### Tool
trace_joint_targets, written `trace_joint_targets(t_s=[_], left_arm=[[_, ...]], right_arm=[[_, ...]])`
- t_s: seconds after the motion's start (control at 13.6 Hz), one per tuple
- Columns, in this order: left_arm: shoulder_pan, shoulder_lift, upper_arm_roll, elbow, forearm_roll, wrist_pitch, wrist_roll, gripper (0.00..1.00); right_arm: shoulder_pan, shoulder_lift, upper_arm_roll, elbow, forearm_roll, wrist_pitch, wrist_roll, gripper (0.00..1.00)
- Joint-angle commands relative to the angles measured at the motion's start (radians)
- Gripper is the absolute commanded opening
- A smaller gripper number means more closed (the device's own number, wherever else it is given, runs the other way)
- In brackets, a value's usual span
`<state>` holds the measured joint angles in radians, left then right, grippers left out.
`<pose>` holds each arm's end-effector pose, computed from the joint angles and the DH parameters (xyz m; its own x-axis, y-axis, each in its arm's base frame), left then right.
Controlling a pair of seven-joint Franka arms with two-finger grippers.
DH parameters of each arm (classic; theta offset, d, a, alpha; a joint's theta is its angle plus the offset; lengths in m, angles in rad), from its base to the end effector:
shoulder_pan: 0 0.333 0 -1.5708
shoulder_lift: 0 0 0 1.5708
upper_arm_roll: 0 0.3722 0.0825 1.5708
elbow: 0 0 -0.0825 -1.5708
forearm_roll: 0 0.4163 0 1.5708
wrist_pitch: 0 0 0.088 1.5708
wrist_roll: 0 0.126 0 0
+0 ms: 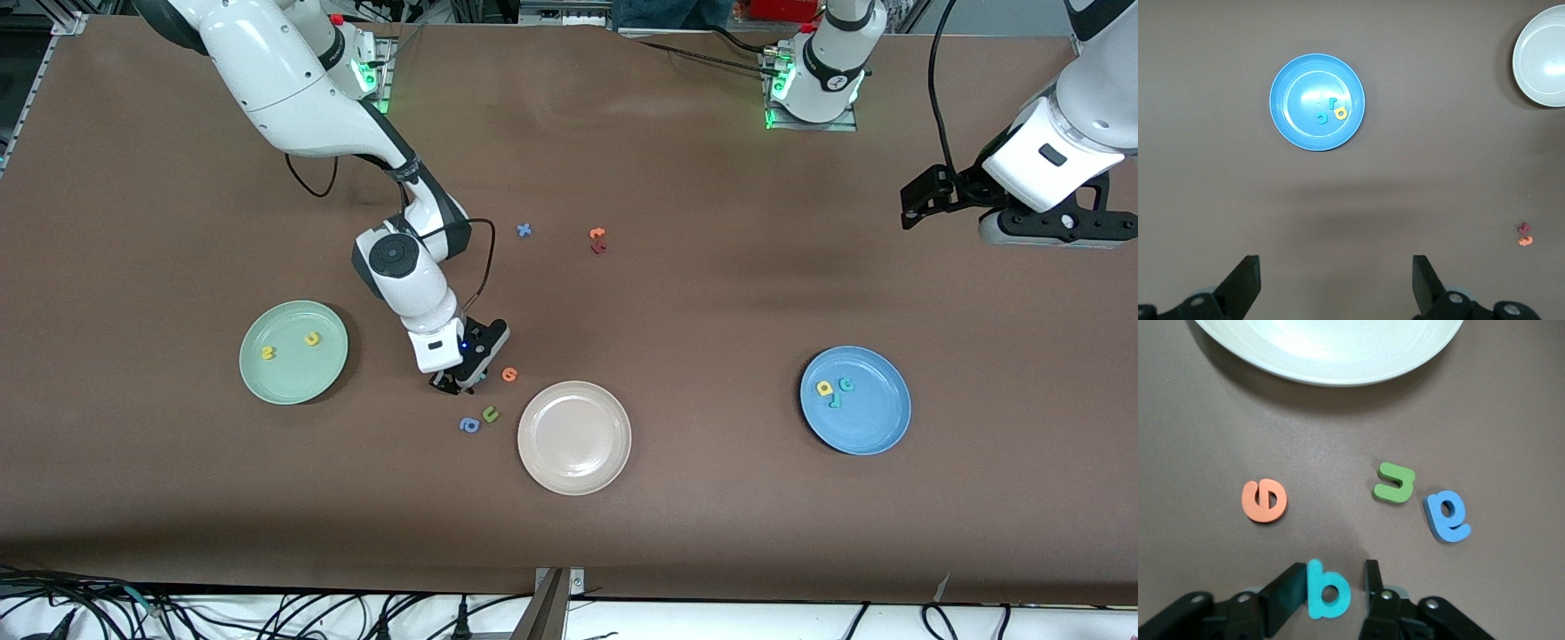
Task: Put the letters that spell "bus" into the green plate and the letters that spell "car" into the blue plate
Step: 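Carry the teal b into the green plate and open the right gripper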
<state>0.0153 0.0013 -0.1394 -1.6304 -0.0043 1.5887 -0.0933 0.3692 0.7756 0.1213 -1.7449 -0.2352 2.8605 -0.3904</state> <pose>0.5815 -0.0730 0.6324 0.9986 -0.0306 -0.0432 -0.0306 -0.9995 0.0004 0.6650 0.3550 0.1646 0.4552 0.8406 0.2934 0.8378 -0.5160 0.1785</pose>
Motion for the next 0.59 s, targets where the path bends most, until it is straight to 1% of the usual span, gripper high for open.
trace_joint_targets(t_s=[0.0, 0.07, 0.15, 0.22, 0.29, 0.51], left_arm=[[0.000, -0.006, -0.003, 0.015, 0.013, -0.021, 0.001, 1.00], [0.000, -0.006, -0.003, 0.015, 0.013, -0.021, 0.001, 1.00], [0.000, -0.006, -0.003, 0.015, 0.013, -0.021, 0.001, 1.00], [0.000, -0.006, -0.003, 0.015, 0.013, -0.021, 0.001, 1.00], [0.000, -0.006, -0.003, 0.015, 0.013, -0.021, 0.001, 1.00], [-0.001, -0.006, -0.003, 0.015, 0.013, -0.021, 0.001, 1.00]], right_arm=[[0.011, 0.031, -0.009, 0.033, 0.017, 0.014, 0.002, 0.28], [0.011, 0.027, -0.008, 0.033, 0.020, 0.014, 0.004, 0.19], [0.011, 0.024, -0.008, 0.033, 0.028, 0.014, 0.002, 0.17], [0.011, 0.022, -0.009, 0.035, 0.049, 0.014, -0.002, 0.16], [0.011, 0.016, -0.008, 0.035, 0.063, 0.011, -0.004, 0.12], [0.005, 0.001, -0.008, 0.033, 0.066, 0.003, -0.004, 0.11]])
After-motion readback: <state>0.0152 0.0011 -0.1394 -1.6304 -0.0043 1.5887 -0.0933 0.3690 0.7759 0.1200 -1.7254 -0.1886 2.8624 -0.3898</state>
